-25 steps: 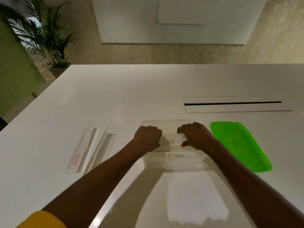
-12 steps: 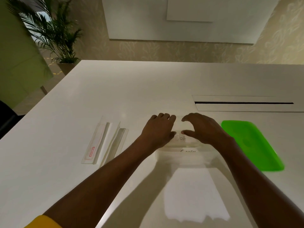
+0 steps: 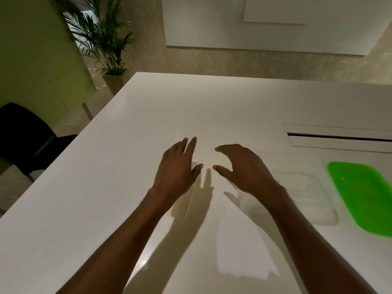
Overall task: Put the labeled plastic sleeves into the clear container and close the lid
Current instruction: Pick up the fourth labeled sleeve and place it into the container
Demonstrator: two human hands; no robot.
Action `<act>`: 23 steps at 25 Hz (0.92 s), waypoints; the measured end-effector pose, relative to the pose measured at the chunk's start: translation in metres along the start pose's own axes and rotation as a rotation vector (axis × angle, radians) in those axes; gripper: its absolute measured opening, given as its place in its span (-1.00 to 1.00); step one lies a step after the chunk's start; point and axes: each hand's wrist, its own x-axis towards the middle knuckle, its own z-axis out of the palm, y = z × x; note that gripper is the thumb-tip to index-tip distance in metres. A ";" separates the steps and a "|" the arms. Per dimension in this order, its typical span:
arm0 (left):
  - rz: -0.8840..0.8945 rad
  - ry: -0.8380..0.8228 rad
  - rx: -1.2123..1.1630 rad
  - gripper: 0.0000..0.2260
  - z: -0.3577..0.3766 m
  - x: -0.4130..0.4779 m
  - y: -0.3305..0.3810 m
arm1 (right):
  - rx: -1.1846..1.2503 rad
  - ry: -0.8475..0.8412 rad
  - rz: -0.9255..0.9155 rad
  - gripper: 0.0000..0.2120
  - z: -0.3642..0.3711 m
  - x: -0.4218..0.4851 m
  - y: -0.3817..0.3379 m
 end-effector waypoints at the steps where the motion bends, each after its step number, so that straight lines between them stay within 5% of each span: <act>1: -0.037 -0.004 -0.003 -0.31 -0.001 -0.006 -0.016 | 0.010 -0.017 -0.005 -0.46 0.009 0.004 -0.012; 9: -0.246 -0.052 -0.126 -0.31 0.006 -0.038 -0.094 | 0.023 -0.137 -0.041 -0.47 0.066 0.036 -0.088; 23: -0.364 -0.084 -0.477 -0.68 0.017 -0.035 -0.106 | 0.045 -0.115 0.015 -0.65 0.112 0.056 -0.118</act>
